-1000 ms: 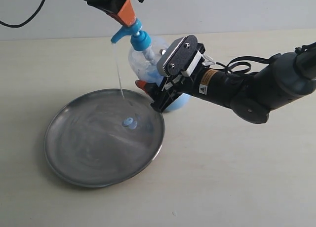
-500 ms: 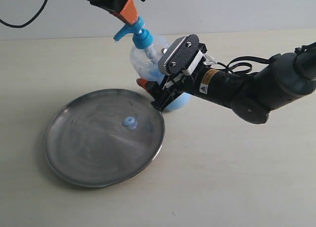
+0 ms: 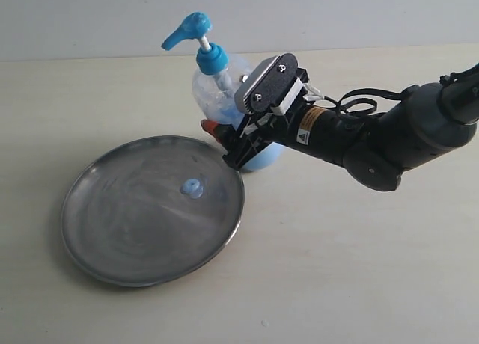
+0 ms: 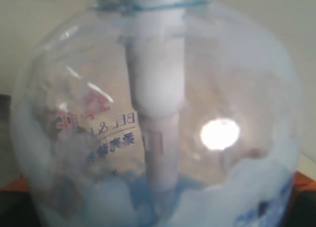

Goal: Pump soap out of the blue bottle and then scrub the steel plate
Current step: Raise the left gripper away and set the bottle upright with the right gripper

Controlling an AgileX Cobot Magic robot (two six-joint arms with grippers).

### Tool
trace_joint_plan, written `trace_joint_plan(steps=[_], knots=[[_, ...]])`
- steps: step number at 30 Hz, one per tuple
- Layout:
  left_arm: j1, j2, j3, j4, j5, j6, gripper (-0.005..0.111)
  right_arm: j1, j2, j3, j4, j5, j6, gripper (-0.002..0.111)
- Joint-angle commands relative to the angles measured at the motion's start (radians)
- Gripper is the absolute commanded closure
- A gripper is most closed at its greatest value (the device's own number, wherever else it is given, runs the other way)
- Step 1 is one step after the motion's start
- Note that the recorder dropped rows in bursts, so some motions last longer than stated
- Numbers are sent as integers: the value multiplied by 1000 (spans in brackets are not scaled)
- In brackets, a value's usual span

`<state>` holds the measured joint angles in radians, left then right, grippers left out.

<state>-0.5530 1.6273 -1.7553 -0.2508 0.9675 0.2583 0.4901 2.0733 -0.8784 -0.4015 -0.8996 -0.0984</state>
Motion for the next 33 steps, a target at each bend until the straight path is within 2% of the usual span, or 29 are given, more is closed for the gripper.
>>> trace_joint_plan(steps=[1,20,26,30,33], knots=[[-5,-64,31,9,-24,-1,107,2,-14,0,47,-51,-3,108],[-5,-197,420,62,-197,3,107,2,-14,0,258,-41,70,108],[-5,-199,650,63,-436,80,107,2,-14,0,358,-37,191,108],[-5,-195,745,63,-575,85,107,2,-14,0,358,-83,241,108],[-5,-189,782,61,-621,85,107,2,-14,0,358,-104,237,108]])
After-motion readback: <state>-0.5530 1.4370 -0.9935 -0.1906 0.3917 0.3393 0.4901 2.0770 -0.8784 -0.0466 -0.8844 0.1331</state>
